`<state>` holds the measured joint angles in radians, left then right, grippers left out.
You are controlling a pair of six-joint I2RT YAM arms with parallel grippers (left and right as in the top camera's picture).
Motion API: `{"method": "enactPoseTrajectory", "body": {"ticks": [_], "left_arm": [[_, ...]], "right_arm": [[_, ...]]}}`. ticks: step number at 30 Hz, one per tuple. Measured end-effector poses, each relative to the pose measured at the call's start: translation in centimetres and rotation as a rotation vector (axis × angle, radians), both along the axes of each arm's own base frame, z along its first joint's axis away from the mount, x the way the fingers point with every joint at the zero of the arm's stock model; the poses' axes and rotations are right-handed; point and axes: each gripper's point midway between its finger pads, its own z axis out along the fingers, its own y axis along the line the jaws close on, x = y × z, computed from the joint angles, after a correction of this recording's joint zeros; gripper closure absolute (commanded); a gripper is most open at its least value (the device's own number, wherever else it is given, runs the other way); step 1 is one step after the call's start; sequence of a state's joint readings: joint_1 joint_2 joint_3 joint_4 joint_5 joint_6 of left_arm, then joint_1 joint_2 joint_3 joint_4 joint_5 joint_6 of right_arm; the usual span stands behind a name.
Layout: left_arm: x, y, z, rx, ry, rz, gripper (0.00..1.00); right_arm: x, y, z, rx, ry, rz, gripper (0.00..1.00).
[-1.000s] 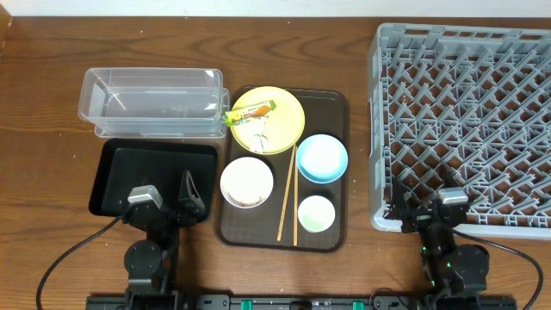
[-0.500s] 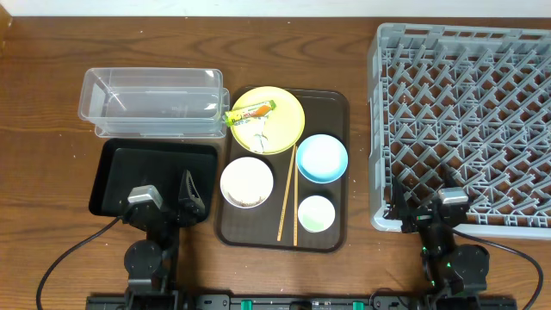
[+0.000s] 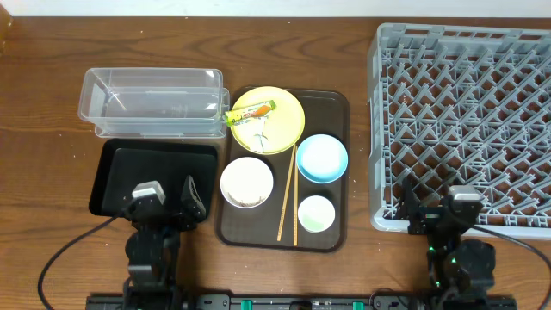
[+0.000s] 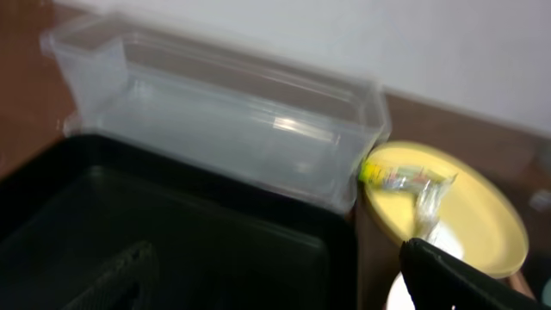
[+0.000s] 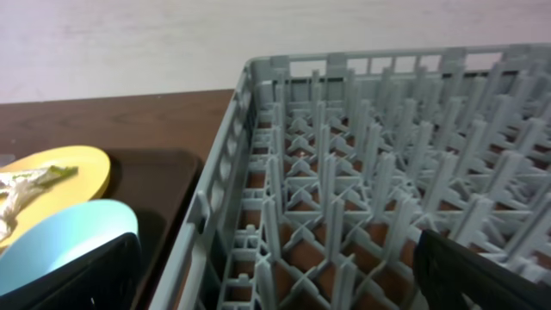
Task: Sort waste into correct bins and load items into the dishwasher rack
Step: 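Reach the left gripper to the yellow plate and grasp the green wrapper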
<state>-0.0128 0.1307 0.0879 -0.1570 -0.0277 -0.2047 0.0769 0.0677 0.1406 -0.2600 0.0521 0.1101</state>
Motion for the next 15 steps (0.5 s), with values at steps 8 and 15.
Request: {"method": "enactPoseTrajectory", "body": {"ticks": [8, 15], "left_arm": [[0.1, 0.0, 2.6, 0.004, 0.226, 0.002, 0.08], [0.8, -0.3, 4.5, -0.004, 0.532, -0.017, 0.08]], "right_arm": [[1.8, -0.4, 4.0, -0.005, 0.113, -0.033, 0.01], [4.4, 0.3, 3.3, -0.024, 0.429, -0.009, 0.01]]}}
